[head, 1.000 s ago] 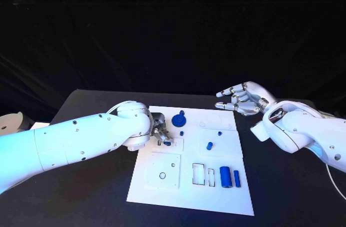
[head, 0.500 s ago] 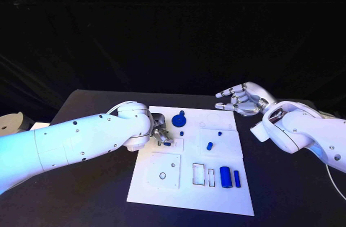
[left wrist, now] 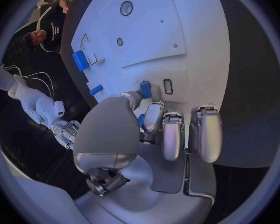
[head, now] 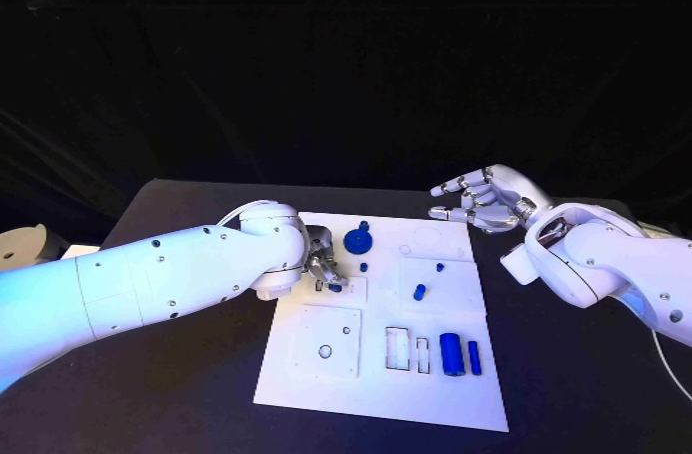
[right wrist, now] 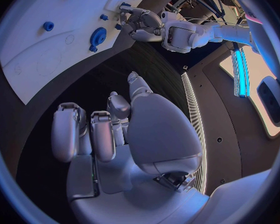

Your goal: Assemble the parts on the task board

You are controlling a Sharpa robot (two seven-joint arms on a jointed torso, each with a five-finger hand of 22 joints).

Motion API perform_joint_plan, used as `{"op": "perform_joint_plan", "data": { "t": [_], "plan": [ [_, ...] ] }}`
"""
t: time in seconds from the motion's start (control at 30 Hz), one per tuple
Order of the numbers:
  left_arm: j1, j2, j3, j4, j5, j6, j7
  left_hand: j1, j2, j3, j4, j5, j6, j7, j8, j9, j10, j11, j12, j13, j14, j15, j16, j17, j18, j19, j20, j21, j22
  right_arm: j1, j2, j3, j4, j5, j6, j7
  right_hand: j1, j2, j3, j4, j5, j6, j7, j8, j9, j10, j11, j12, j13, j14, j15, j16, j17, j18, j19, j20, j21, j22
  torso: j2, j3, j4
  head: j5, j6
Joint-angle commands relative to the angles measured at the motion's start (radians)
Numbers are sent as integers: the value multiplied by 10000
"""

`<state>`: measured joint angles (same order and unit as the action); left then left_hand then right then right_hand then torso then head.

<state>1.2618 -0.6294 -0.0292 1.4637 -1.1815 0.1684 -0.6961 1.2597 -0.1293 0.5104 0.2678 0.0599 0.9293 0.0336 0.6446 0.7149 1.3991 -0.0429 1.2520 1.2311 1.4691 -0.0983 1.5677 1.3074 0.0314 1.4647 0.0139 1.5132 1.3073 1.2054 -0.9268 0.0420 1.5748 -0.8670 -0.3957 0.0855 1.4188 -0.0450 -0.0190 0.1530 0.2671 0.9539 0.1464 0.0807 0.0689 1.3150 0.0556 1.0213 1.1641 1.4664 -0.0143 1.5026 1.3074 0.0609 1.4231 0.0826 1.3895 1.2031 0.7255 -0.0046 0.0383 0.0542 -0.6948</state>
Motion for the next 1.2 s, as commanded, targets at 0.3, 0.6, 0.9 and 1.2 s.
{"op": "perform_joint_plan", "data": {
  "t": [0.3,0.6,0.9,1.2],
  "plan": [
    [-81,186,-56,-289,327,550,-513,-857,-182,614,-737,403,238,-170,47,147,119,-66,140,110,1017,-32,31,2634,-119,682,-29,118,1833,-7,-20,1,95,-90,132,57,-29,38,-35,-36,-59,75,-1,-2,3,-51,0,-41,-11,808,-65,-12,1707,139,-42,-9,-47,5,-4,6,8,-9,-21],
    [-86,244,-55,-439,350,717,-527,-1325,-217,146,-593,410,377,-208,20,226,169,-100,205,183,1017,-64,31,2634,-139,721,-62,164,1921,-7,-46,1,163,-98,131,51,-45,35,-49,-32,-52,75,-1,-3,2,-52,1,-45,-18,811,-65,-8,1713,139,-40,-10,-48,3,-8,7,14,1,-25],
    [-87,295,-55,-556,353,771,-544,-1687,-247,-441,-401,405,484,-227,-9,309,206,-117,247,234,1017,-83,31,2634,-147,737,-78,181,1960,-7,-68,1,200,-188,114,35,-63,29,-65,-28,-45,75,-1,-5,2,-62,1,-66,-38,806,-65,-23,1694,141,-43,-10,-53,-6,-6,-2,12,11,-29],
    [-95,324,-55,-623,353,813,-552,-1972,-252,-1176,-111,397,546,-234,-18,411,222,-124,251,246,1017,-96,31,2634,-162,767,-91,214,2026,-7,-73,1,252,-304,109,-72,-107,20,-102,-14,-33,76,-2,-8,1,-50,2,-40,-29,809,-66,-18,1703,141,-42,-10,-57,-12,-10,-2,11,-2,-43]
  ]
}}
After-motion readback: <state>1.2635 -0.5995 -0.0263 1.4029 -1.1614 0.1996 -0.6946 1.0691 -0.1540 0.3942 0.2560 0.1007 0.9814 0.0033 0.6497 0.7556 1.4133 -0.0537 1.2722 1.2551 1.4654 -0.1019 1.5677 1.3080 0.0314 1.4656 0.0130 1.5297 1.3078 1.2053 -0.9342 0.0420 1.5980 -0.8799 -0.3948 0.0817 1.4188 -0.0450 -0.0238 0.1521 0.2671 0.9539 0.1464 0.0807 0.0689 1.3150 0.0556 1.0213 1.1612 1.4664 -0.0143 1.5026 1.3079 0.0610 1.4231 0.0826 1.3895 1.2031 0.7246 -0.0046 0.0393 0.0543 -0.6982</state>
